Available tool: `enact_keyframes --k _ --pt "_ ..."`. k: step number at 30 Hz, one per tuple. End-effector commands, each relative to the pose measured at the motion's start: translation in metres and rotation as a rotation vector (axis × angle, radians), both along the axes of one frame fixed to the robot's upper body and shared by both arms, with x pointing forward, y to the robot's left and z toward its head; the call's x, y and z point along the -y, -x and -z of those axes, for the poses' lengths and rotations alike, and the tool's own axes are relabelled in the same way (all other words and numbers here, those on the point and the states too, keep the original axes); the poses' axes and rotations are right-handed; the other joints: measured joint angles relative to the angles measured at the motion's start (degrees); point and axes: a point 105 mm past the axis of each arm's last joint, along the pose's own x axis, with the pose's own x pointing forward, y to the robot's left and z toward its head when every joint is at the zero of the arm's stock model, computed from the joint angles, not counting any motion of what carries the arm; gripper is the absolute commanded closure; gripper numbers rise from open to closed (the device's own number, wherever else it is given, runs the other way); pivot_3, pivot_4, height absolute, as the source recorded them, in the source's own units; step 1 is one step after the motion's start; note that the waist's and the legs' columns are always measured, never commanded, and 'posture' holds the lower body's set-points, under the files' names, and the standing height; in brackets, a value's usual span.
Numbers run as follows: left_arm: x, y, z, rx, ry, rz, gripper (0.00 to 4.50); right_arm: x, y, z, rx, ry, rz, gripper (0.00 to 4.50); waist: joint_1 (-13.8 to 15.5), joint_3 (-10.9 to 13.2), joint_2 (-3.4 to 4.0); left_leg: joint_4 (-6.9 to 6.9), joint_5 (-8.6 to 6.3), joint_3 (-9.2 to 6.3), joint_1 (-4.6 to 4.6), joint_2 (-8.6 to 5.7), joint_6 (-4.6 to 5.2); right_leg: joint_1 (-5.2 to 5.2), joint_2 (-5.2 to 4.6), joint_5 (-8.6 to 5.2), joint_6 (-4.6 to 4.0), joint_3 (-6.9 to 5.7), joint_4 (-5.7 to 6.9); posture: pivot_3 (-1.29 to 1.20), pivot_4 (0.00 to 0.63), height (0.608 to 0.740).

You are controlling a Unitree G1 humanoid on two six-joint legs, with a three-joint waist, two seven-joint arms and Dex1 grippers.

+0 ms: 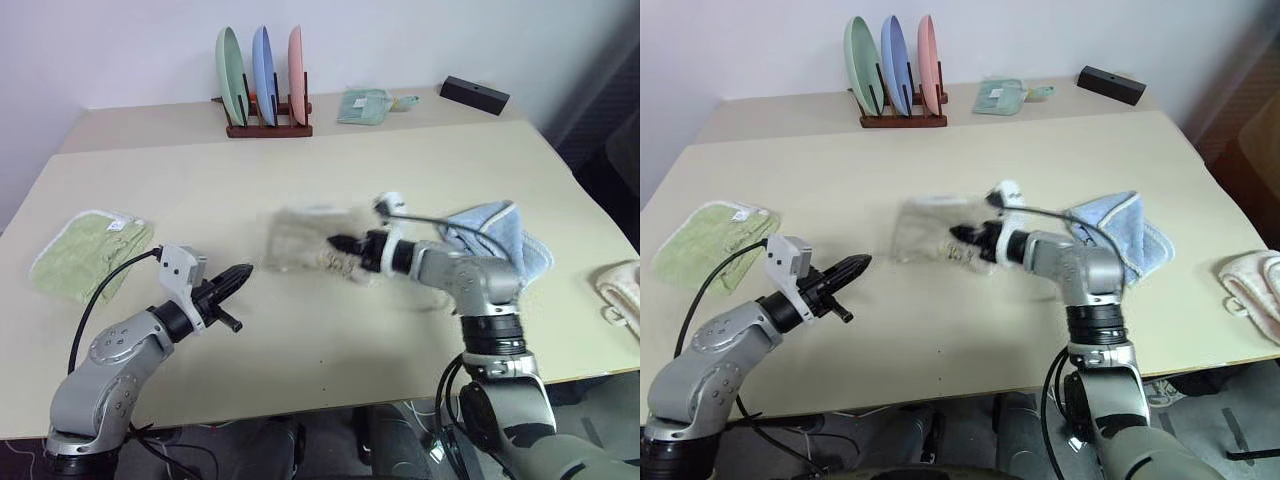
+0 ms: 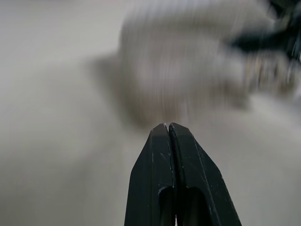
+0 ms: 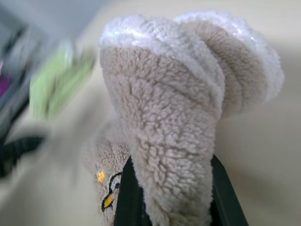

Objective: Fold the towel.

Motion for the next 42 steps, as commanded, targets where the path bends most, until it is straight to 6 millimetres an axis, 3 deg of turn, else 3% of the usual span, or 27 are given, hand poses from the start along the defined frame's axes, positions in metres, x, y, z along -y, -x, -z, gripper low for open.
enact_keyframes --k 1,3,5,6,8,12,19,20,23,24,25,29,32,37,39,42 --pt "0.006 -0.006 -0.009 0.048 0.012 0.028 4.5 0.066 0.0 -0.049 0.124 -0.05 0.245 4.46 0.4 0.0 -0.01 0.0 0.0 0.0 0.01 0.0 0.0 0.0 0.0 0.0 0.0 0.0 0.0 0.0 0.15 0.727" --pt "0.01 -0.01 -0.009 0.046 0.021 0.046 4.5 0.096 0.003 -0.057 0.132 -0.055 0.355 4.46 0.7 0.0 0.0 -0.01 0.0 0.01 0.01 0.01 0.01 0.0 0.01 0.0 0.0 -0.01 -0.01 0.0 0.15 0.727" --pt "0.022 -0.018 -0.007 0.042 0.032 0.092 4.5 0.151 0.016 -0.063 0.108 -0.057 0.573 4.46 0.9 0.0 0.02 -0.01 -0.01 0.04 0.01 0.02 0.01 0.01 0.0 0.0 0.0 0.0 -0.02 0.0 0.15 0.727" --pt "0.028 -0.022 -0.006 0.043 0.036 0.117 4.5 0.175 0.026 -0.06 0.076 -0.073 0.668 4.46 1.0 0.0 0.02 -0.01 -0.01 0.05 0.0 0.01 0.02 0.03 -0.02 0.0 0.0 0.0 -0.02 0.0 0.15 0.727" --pt "0.037 -0.028 -0.007 0.046 0.042 0.151 4.5 0.201 0.044 -0.046 -0.005 -0.095 0.773 4.46 1.4 0.0 0.01 0.0 -0.01 0.02 -0.01 0.0 0.03 0.06 -0.05 0.0 0.0 -0.04 -0.06 0.0 0.15 0.727" --pt "0.046 -0.036 -0.004 0.044 0.044 0.192 4.5 0.211 0.072 -0.001 -0.18 -0.072 0.867 4.46 0.3 0.0 0.03 -0.04 -0.03 0.07 0.02 0.08 0.08 0.06 -0.09 0.0 0.0 -0.01 -0.07 0.0 0.15 0.727" --pt "0.05 -0.038 0.001 0.04 0.044 0.214 4.5 0.218 0.081 0.016 -0.251 -0.048 0.939 4.46 -0.5 -0.1 0.4 -0.03 -0.22 0.36 0.18 0.11 0.43 0.04 0.03 0.0 0.02 0.41 0.08 0.0 0.15 0.727" --pt "0.051 -0.038 0.002 0.04 0.044 0.214 4.5 0.219 0.081 0.014 -0.239 -0.026 0.932 4.46 -0.5 -0.1 0.4 -0.03 -0.22 0.36 0.18 0.1 0.43 0.05 0.03 0.01 0.03 0.41 0.07 0.0 0.15 0.727" --pt "0.051 -0.037 0.004 0.037 0.043 0.215 4.5 0.221 0.081 0.009 -0.194 0.054 0.915 3.42 -0.3 -0.1 0.4 -0.01 -0.22 0.37 0.14 0.06 0.43 0.04 0.03 0.04 0.07 0.41 0.03 0.0 0.15 0.727" --pt "0.052 -0.036 0.005 0.036 0.042 0.215 4.5 0.222 0.081 0.007 -0.17 0.096 0.91 3.29 -0.3 -0.1 0.4 0.0 -0.22 0.37 0.13 0.05 0.43 0.05 0.03 0.04 0.08 0.41 0.03 0.0 0.15 0.727" --pt "0.052 -0.036 0.005 0.035 0.043 0.215 4.5 0.222 0.081 0.004 -0.146 0.126 0.906 2.59 -0.3 -0.1 0.4 0.0 -0.22 0.37 0.12 0.04 0.44 0.05 0.02 0.05 0.1 0.41 0.01 0.0 0.15 0.727" --pt "0.052 -0.033 0.008 0.028 0.043 0.217 4.5 0.23 0.083 -0.007 -0.068 0.23 0.923 0.83 -0.4 -0.1 0.4 0.0 -0.23 0.38 0.14 0.04 0.44 0.06 0.03 0.05 0.12 0.42 -0.01 0.0 0.15 0.727" --pt "0.055 -0.032 0.009 0.027 0.043 0.219 4.5 0.239 0.085 -0.013 -0.034 0.277 0.942 0.83 -0.4 -0.1 0.39 0.0 -0.23 0.38 0.14 0.06 0.44 0.06 0.03 0.05 0.12 0.42 -0.01 0.0 0.15 0.727" --pt "0.05 -0.035 0.011 0.024 0.046 0.209 4.5 0.263 0.096 -0.042 0.095 0.412 1.018 0.83 0.0 -0.1 0.39 0.02 -0.23 0.4 0.13 0.04 0.45 0.07 0.03 0.05 0.14 0.41 -0.03 0.0 0.15 0.727" --pt "0.048 -0.039 0.01 0.026 0.048 0.2 4.5 0.266 0.098 -0.052 0.129 0.426 1.006 0.83 0.3 -0.1 0.38 0.02 -0.23 0.44 0.15 0.04 0.45 0.08 0.04 0.07 0.17 0.41 -0.05 0.0 0.15 0.727" --pt "0.041 -0.043 0.01 0.031 0.042 0.182 4.5 0.27 0.099 -0.061 0.177 0.58 1.002 0.83 0.7 -0.1 0.37 0.02 -0.23 0.45 0.17 0.06 0.45 0.1 0.06 0.07 0.18 0.41 -0.06 0.0 0.15 0.727"
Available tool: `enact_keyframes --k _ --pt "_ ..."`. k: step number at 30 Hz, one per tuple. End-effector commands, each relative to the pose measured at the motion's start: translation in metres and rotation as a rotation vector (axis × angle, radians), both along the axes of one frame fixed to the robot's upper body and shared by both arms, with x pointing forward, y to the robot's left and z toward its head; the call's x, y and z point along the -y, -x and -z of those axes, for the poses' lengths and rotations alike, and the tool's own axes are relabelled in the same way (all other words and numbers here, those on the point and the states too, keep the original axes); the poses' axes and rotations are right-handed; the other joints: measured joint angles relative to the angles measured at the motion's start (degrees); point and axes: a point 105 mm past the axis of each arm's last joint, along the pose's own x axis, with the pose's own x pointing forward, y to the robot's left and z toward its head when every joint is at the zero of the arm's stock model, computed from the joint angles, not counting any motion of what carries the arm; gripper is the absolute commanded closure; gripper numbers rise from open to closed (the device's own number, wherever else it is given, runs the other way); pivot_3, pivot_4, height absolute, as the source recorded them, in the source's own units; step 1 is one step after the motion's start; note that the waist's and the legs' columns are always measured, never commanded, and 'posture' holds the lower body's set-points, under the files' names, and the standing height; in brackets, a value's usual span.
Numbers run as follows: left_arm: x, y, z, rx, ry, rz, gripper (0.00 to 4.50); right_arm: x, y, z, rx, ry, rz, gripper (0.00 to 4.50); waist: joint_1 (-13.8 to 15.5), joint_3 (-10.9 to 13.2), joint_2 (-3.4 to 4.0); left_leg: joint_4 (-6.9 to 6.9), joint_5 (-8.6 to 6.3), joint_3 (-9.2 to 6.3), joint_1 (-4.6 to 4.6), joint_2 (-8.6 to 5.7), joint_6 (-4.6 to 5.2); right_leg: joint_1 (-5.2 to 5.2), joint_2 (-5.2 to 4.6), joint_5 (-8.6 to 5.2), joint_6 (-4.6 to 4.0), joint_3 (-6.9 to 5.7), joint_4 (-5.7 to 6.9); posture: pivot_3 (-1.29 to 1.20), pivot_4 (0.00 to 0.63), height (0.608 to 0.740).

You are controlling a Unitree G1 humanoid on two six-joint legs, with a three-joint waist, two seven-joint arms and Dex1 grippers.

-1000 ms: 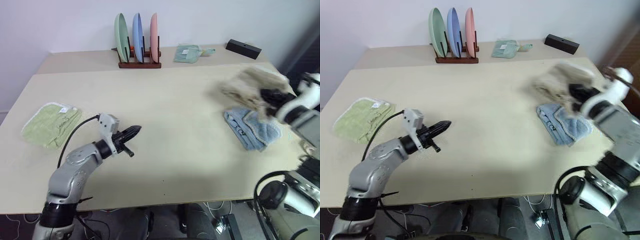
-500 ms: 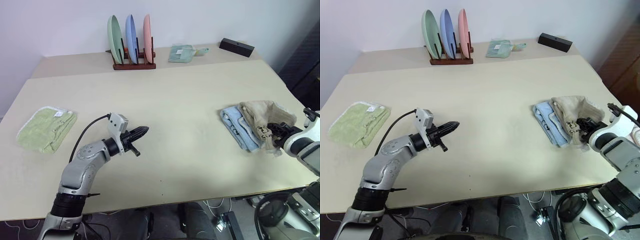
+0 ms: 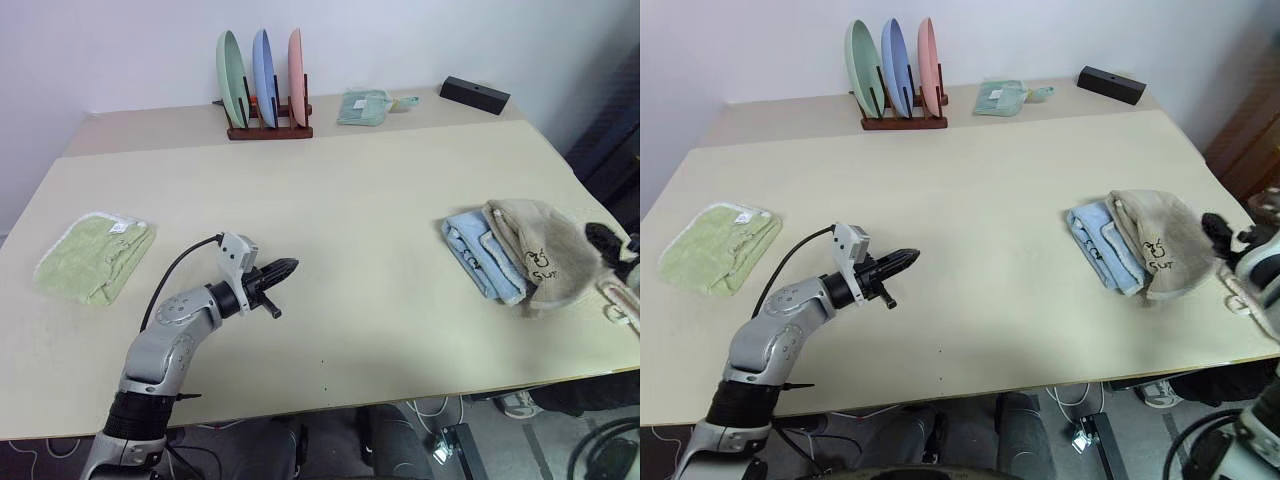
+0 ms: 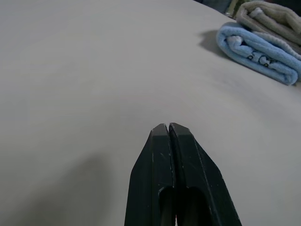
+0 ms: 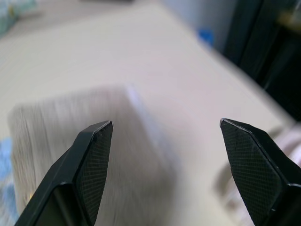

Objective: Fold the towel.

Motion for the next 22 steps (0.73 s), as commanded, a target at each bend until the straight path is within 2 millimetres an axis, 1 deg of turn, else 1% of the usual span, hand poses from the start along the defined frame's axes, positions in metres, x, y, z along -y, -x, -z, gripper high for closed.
enact_keyframes --k 1,3,4,5,6,7,8,9,11,13,16,17,20,22 --pt "-0.01 -0.006 -0.012 0.06 0.001 -0.024 4.5 0.0 0.001 -0.017 0.011 0.164 -0.011 0.83 0.2 0.0 -0.01 0.0 0.0 0.0 0.0 0.0 0.0 0.01 0.0 0.0 0.0 0.0 -0.01 0.0 0.15 0.727" --pt "-0.009 -0.009 -0.013 0.067 -0.002 -0.03 4.5 0.002 -0.003 -0.02 0.01 0.209 -0.018 0.83 0.2 0.0 -0.02 0.01 0.0 0.01 0.02 -0.01 0.0 0.04 -0.01 0.01 0.01 0.0 -0.03 0.0 0.15 0.727" --pt "-0.019 -0.013 -0.017 0.085 -0.006 -0.07 4.5 -0.013 -0.014 -0.028 0.045 0.246 -0.086 0.83 0.1 0.0 -0.02 0.02 0.0 0.02 0.03 -0.01 0.0 0.06 -0.01 0.01 0.02 0.0 -0.04 0.0 0.15 0.727" --pt "-0.025 -0.016 -0.019 0.098 -0.008 -0.099 4.5 -0.024 -0.021 -0.033 0.072 0.27 -0.136 0.83 -0.1 0.0 -0.02 0.03 0.01 0.03 0.04 -0.01 -0.01 0.06 -0.01 0.01 0.03 0.01 -0.04 0.0 0.15 0.727" --pt "-0.037 -0.019 -0.023 0.126 -0.021 -0.153 4.5 -0.049 -0.032 -0.038 0.106 0.295 -0.246 0.83 -0.4 0.0 -0.01 0.02 0.01 0.07 0.06 0.01 -0.01 0.05 -0.01 0.01 0.03 0.04 -0.03 0.0 0.15 0.727" --pt "-0.045 -0.021 -0.025 0.145 -0.029 -0.188 4.5 -0.065 -0.037 -0.04 0.128 0.308 -0.321 0.83 -0.6 0.0 -0.01 0.01 0.01 0.09 0.08 0.04 -0.02 0.04 -0.01 0.01 0.02 0.06 -0.03 0.0 0.15 0.727" --pt "-0.053 -0.021 -0.026 0.159 -0.048 -0.22 4.5 -0.085 -0.043 -0.039 0.143 0.328 -0.419 0.83 -0.8 0.0 -0.02 -0.01 0.01 0.09 0.1 0.07 -0.03 0.03 0.02 0.01 0.02 0.07 -0.03 0.0 0.15 0.727" --pt "-0.059 -0.02 -0.027 0.167 -0.061 -0.239 4.5 -0.098 -0.046 -0.038 0.152 0.342 -0.484 0.83 -0.9 0.0 -0.03 -0.03 0.02 0.05 0.09 0.09 -0.04 0.03 0.03 0.01 0.02 0.06 -0.02 0.0 0.15 0.727" --pt "-0.078 -0.013 -0.027 0.197 -0.133 -0.284 4.5 -0.131 -0.052 -0.026 0.141 0.387 -0.666 0.83 -0.9 0.0 -0.06 -0.04 0.15 -0.02 0.04 0.11 -0.29 0.03 0.04 0.01 0.02 0.04 -0.05 0.0 0.15 0.727" --pt "-0.09 -0.006 -0.025 0.213 -0.193 -0.314 4.5 -0.151 -0.054 -0.014 0.12 0.414 -0.793 0.83 -0.9 0.0 -0.06 -0.04 0.12 0.0 0.0 0.06 -0.24 0.03 0.0 0.01 0.03 0.03 -0.16 0.0 0.15 0.727" --pt "-0.102 0.007 -0.022 0.22 -0.254 -0.346 4.5 -0.169 -0.057 0.005 0.084 0.4 -0.942 0.83 -0.7 0.0 -0.07 -0.03 0.07 0.02 -0.08 0.02 -0.14 0.03 0.0 0.1 0.16 0.03 -0.4 0.0 0.15 0.727" --pt "-0.103 0.01 -0.022 0.22 -0.26 -0.35 4.5 -0.171 -0.058 0.009 0.078 0.393 -0.966 0.83 -0.5 0.1 -0.08 -0.02 0.07 -0.02 -0.14 0.02 -0.13 0.07 0.01 0.15 0.22 0.01 -0.55 0.0 0.15 0.727" --pt "-0.105 0.022 -0.019 0.211 -0.26 -0.377 4.5 -0.182 -0.059 0.031 0.025 0.406 -1.077 0.83 0.2 0.1 -0.08 0.01 0.01 0.02 -0.16 0.0 -0.04 0.16 0.01 0.26 0.29 0.01 -0.79 0.0 0.15 0.727" --pt "-0.104 0.026 -0.016 0.205 -0.268 -0.392 4.5 -0.186 -0.06 0.041 0.006 0.402 -1.121 0.83 0.3 0.1 -0.08 0.0 0.0 0.02 -0.16 0.01 -0.01 0.18 -0.01 0.27 0.29 0.01 -0.85 0.0 0.15 0.727"
